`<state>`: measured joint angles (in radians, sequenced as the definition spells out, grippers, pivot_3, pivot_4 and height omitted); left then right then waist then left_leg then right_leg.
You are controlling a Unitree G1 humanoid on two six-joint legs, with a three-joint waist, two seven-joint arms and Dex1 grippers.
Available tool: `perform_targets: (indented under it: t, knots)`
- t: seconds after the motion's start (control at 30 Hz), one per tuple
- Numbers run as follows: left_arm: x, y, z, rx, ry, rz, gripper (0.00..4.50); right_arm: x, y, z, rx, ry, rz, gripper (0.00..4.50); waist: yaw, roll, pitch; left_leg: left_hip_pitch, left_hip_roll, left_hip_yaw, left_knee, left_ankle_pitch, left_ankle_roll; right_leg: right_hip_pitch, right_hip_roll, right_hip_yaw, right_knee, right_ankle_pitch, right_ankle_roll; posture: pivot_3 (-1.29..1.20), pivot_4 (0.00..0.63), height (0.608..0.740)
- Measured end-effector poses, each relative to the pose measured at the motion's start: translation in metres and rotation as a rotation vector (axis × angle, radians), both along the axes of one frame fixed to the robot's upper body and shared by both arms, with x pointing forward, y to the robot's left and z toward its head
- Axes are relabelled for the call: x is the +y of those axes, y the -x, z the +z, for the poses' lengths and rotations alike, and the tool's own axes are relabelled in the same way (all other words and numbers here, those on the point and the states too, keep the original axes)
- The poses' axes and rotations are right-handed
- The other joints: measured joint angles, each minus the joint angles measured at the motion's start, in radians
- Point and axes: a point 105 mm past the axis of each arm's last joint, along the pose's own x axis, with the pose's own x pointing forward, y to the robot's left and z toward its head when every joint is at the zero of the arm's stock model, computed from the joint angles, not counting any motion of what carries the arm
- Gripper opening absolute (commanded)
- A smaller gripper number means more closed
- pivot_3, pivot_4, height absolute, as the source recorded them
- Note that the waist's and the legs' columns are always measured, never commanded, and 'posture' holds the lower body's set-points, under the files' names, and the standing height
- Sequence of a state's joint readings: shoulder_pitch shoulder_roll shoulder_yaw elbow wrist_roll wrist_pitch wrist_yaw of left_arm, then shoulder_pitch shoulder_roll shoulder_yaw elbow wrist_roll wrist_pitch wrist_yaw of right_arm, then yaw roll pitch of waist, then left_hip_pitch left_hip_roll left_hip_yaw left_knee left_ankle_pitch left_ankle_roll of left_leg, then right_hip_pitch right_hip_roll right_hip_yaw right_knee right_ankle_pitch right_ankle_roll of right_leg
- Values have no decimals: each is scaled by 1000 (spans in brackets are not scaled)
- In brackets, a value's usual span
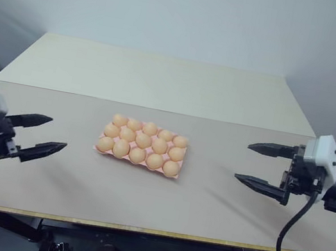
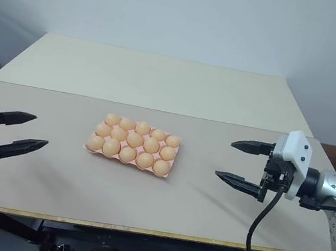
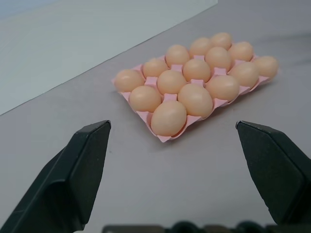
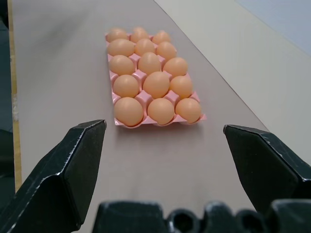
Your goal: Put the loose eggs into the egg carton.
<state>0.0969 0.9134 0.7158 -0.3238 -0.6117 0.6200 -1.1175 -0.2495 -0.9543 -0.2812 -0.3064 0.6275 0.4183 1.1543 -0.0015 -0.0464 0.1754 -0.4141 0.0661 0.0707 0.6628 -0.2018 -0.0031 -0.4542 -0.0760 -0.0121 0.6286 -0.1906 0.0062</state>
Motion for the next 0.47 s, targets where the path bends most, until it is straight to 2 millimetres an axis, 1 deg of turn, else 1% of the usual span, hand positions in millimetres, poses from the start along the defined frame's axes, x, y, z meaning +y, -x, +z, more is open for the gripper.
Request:
perform_targets:
  t: [0.17,0.23,0.37,0.47]
  knots:
    - [-4,19,1,2,8,24,4491,-2,1,-9,28,-5,-7,4500,6,0,0,0,0,0,0,0,0,0,0,0,0,0,0,0,150,740]
    - [-6,21,3,-12,16,28,4491,-3,0,-10,35,-8,-12,4500,7,0,0,1,0,0,0,0,0,0,0,0,0,0,0,0,150,740]
    - [-8,22,2,-8,23,43,4491,-5,-2,-11,46,-8,-11,4500,8,0,0,1,0,0,0,0,0,0,1,0,0,0,-1,0,150,740]
    - [-9,21,3,-13,21,50,4491,-3,-4,-12,52,-6,0,4500,7,0,0,1,0,0,0,0,0,0,1,1,0,0,-1,0,150,740]
